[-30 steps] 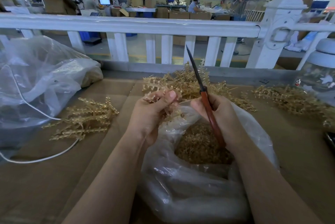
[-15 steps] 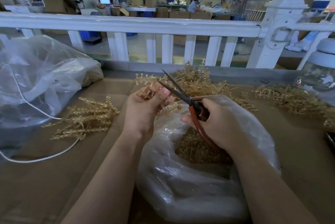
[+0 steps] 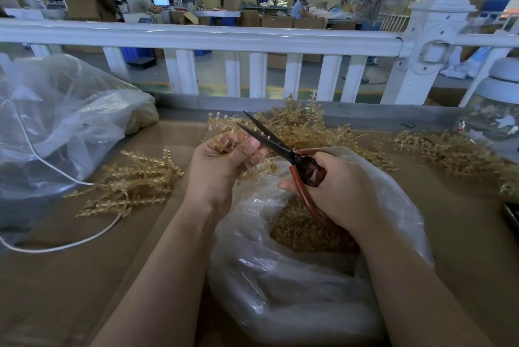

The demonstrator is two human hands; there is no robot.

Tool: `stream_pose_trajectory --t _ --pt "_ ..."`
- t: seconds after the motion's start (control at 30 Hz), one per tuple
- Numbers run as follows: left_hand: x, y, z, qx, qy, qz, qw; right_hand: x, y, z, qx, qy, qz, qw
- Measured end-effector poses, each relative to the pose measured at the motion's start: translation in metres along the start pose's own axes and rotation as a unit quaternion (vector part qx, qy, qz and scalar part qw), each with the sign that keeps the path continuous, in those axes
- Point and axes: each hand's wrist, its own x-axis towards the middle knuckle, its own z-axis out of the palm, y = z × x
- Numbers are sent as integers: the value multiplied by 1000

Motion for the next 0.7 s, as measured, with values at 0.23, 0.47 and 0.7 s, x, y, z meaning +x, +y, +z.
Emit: stream_pose_trajectory --t 0.23,0.47,0.7 --pt "1 0 -2 26 9 9 1000 0 0 -1 -8 -9 1 1000" --pt "2 2 -7 40 -21 27 999 0 1 0 0 -20 2 1000" --pt "2 2 -10 51 -47 27 997 0 2 1 24 -24 1 999"
